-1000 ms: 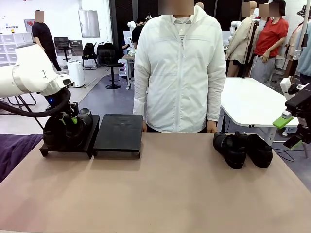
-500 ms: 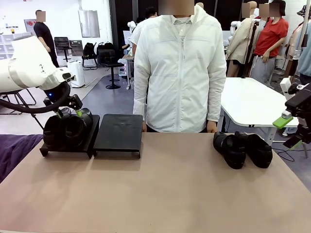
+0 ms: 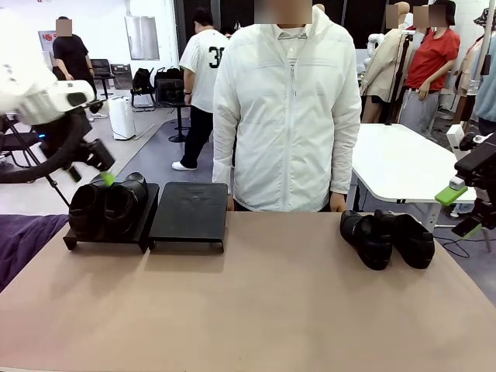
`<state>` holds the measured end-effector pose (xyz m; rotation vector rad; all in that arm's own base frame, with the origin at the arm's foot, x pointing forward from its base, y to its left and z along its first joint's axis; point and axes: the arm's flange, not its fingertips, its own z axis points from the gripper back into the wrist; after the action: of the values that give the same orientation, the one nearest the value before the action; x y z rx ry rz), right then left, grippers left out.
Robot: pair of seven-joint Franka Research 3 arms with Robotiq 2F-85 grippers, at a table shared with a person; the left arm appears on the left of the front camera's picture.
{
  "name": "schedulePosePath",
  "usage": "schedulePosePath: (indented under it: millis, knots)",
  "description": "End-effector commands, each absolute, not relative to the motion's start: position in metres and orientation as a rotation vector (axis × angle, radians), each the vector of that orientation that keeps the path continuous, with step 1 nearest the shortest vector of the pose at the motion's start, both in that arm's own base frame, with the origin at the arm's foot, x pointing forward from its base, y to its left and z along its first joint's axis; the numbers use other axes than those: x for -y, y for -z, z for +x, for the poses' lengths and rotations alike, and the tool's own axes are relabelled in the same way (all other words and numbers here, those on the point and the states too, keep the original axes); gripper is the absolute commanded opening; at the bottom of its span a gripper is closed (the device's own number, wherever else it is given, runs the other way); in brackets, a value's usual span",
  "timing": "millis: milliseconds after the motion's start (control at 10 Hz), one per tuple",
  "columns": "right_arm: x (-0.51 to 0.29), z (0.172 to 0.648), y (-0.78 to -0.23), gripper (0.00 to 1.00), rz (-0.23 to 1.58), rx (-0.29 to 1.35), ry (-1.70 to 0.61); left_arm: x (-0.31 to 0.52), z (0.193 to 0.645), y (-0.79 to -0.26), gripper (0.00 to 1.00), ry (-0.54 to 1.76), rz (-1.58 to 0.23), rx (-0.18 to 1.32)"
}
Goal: Organize the shoes by placing them on the stand.
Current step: Place the Shoe from the middle of the table onto the Shoes Stand.
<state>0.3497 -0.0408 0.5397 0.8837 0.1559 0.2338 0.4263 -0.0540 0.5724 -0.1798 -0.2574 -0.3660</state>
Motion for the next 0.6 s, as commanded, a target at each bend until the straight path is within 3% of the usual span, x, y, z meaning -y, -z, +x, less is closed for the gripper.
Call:
schedulePosePath:
  millis: [0, 200, 400, 500]
  knots:
    - [0.044, 0.35, -0.542, 1.0, 0.87, -0.157, -0.253, 0.027, 0.356, -0.557, 1.0, 0.327, -0.276, 0.104]
    - [0.044, 0.35, -0.542, 1.0, 0.87, -0.157, -0.253, 0.014, 0.295, -0.513, 1.0, 0.163, -0.408, 0.268]
    - [0.044, 0.35, -0.542, 1.0, 0.87, -0.157, -0.253, -0.001, 0.288, -0.485, 1.0, 0.106, -0.499, 0.42]
    - [0.044, 0.35, -0.542, 1.0, 0.87, -0.157, -0.253, 0.01, 0.295, -0.511, 1.0, 0.201, -0.419, 0.204]
